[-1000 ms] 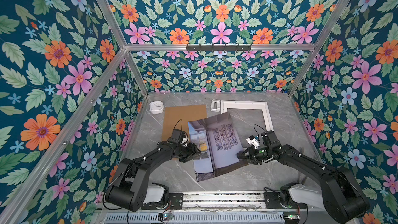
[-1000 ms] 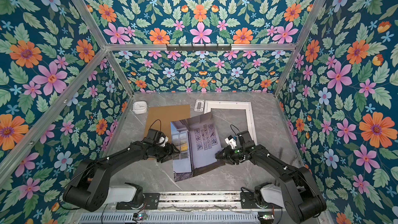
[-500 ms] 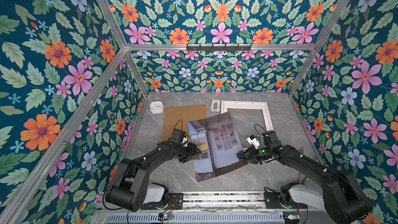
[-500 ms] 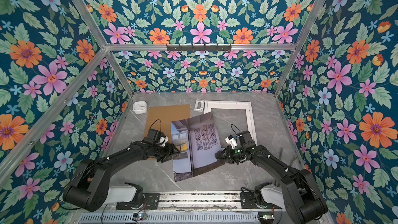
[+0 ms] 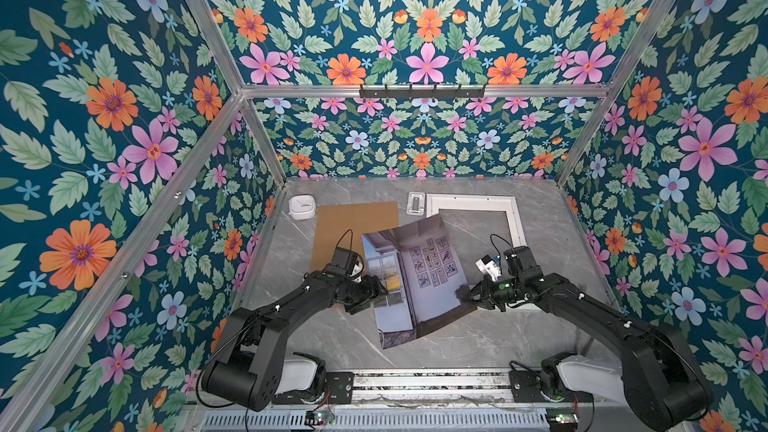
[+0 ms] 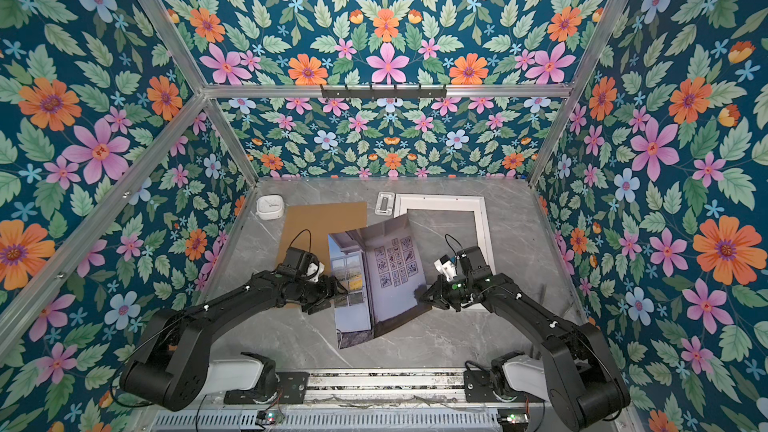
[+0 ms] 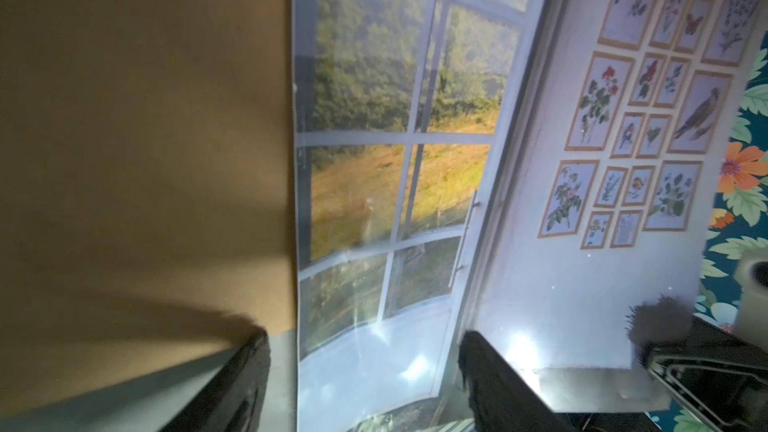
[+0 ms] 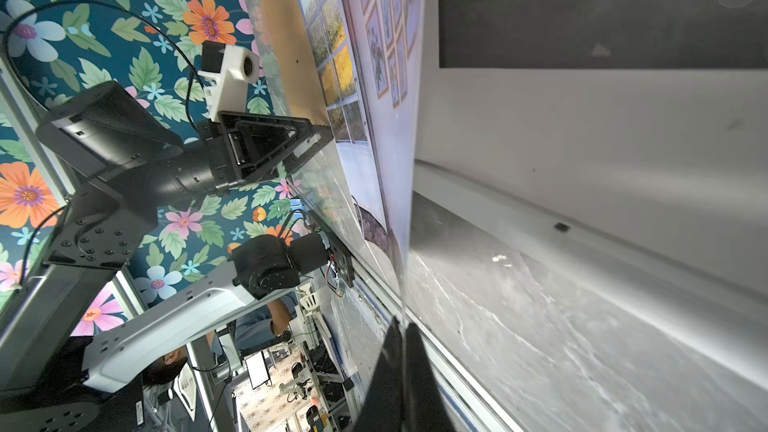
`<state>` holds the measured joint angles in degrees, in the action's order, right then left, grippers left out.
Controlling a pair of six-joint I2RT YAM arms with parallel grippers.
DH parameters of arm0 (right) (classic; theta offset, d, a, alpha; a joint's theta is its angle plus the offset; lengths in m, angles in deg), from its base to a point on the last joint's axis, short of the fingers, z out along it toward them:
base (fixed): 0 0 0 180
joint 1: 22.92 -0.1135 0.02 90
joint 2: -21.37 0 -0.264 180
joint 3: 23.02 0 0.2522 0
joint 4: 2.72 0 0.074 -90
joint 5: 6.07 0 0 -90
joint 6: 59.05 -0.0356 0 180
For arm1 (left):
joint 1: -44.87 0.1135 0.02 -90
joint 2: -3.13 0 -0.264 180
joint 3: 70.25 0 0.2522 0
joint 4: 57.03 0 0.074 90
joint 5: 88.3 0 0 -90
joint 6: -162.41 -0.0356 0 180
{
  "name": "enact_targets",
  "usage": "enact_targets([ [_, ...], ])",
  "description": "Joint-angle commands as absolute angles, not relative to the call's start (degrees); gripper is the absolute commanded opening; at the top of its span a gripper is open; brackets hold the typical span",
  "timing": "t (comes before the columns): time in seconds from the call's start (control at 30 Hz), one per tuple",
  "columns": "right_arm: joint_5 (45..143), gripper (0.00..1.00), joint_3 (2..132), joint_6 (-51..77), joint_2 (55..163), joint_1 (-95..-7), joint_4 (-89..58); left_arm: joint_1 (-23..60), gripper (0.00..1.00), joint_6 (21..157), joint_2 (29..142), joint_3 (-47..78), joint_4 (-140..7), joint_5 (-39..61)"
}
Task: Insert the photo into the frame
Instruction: 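Carry the held photo with both grippers over the white frame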
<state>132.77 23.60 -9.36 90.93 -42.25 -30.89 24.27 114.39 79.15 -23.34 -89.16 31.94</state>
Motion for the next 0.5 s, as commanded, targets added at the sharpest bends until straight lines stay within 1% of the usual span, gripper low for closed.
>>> enact_targets([
  [0.0,130.1,0.0,25.4,-10.9,90.0,-42.2,-33.3,24.3,0.76,114.1,79.1,-23.5,-91.3,31.0],
  [0.2,127.8,0.0,26.3,-15.4,87.6,-41.5,-32.5,24.4,0.75,116.2,78.6,-24.9,-87.7,35.0],
  [0.47,124.0,0.0,25.5,-16.8,83.2,-38.2,-36.2,23.0,0.69,122.3,78.2,-28.4,-76.5,39.3],
])
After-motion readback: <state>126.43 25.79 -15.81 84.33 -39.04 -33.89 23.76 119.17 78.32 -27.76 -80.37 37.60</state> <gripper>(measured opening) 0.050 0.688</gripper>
